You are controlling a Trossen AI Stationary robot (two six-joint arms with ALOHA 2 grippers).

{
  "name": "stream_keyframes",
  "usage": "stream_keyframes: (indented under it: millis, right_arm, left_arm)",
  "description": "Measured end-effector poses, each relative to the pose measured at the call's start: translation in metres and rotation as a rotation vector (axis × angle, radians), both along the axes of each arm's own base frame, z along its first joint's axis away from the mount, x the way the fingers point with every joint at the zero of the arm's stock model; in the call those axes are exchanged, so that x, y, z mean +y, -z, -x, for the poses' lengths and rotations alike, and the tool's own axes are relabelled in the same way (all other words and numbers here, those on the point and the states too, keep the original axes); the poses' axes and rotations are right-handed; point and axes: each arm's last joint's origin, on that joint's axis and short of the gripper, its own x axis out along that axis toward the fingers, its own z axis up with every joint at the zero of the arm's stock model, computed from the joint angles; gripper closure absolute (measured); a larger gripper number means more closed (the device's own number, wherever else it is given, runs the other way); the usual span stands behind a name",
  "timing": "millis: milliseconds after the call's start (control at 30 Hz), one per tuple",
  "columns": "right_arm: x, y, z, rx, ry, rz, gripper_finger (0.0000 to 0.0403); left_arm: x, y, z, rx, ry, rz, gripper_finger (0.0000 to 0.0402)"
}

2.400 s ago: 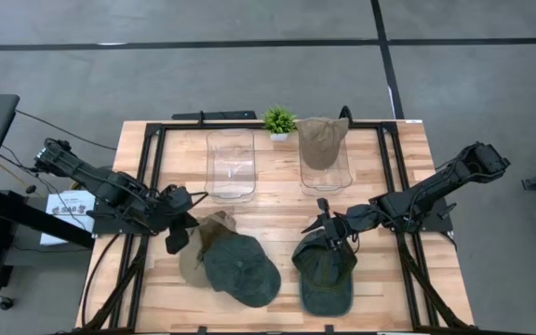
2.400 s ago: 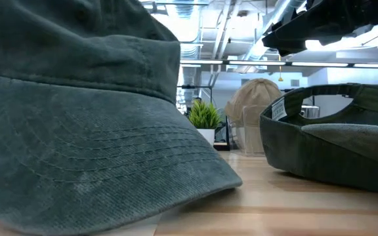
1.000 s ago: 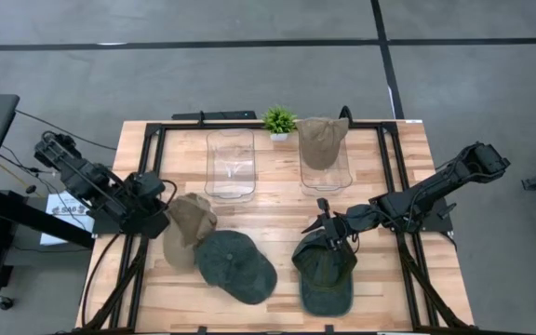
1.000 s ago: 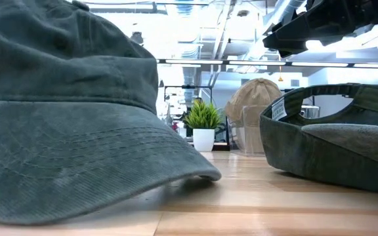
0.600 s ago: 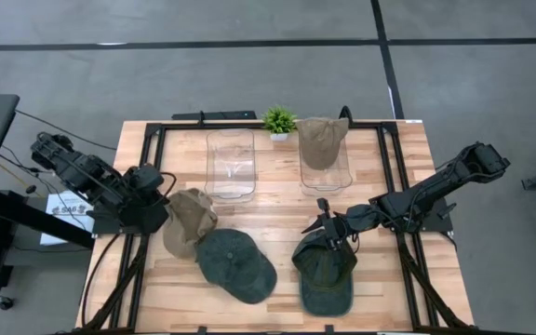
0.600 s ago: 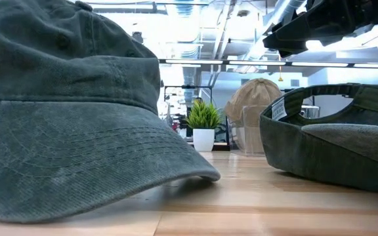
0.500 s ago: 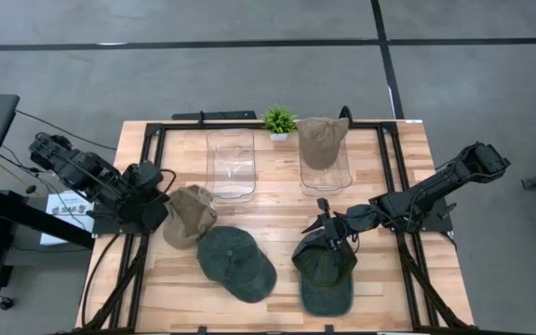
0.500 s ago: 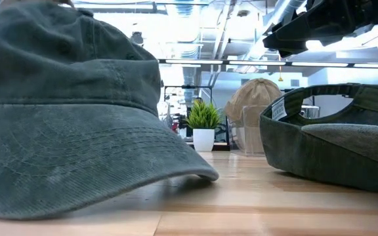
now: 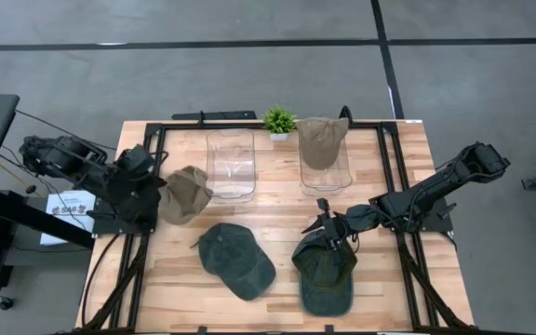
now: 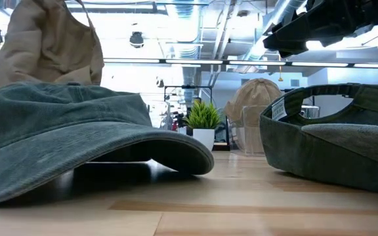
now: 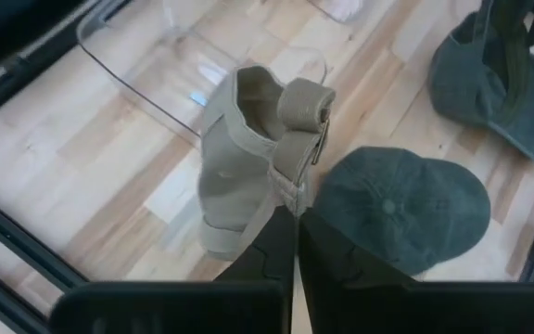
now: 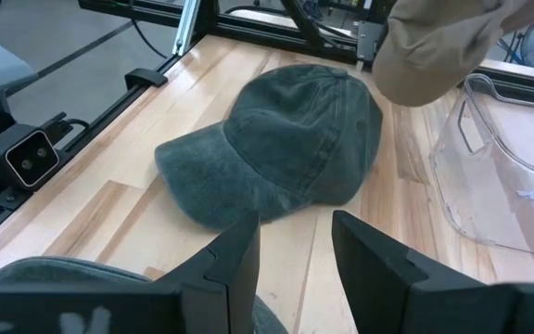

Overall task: Pick & Place hat
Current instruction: Put the brown cap into the right transparent bin

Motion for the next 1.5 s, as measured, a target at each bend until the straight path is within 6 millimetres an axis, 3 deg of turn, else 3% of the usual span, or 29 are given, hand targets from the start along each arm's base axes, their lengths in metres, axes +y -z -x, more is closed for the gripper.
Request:
stream_keyframes:
  millis: [200, 700, 1000, 1267, 1500]
  right_arm:
    - [0.0, 0.0, 0.0, 0.0, 0.0, 0.0, 0.0274]
    - [0.0, -0.001, 0.0, -0.008, 0.0, -0.003, 0.0274]
    - [0.0, -0.006, -0.002, -0.061, 0.028, -0.011, 0.0274]
    - [0.001, -0.018, -0.006, -0.187, 0.049, -0.057, 0.0275]
    - [0.002, -0.028, -0.007, -0.283, 0.034, -0.104, 0.0274]
  left_arm:
    - [0.002, -0.001, 0.0, -0.016, -0.012, -0.049, 0.0396]
    - [-0.012, -0.012, -0.028, -0.174, 0.15, -0.124, 0.0396]
    - [-0.02, -0.038, -0.04, -0.369, 0.216, -0.133, 0.0396]
    - [-0.039, -0.047, -0.078, -0.488, 0.285, -0.241, 0.0396]
    - [-0.062, -0.04, -0.124, -0.507, 0.378, -0.376, 0.0396]
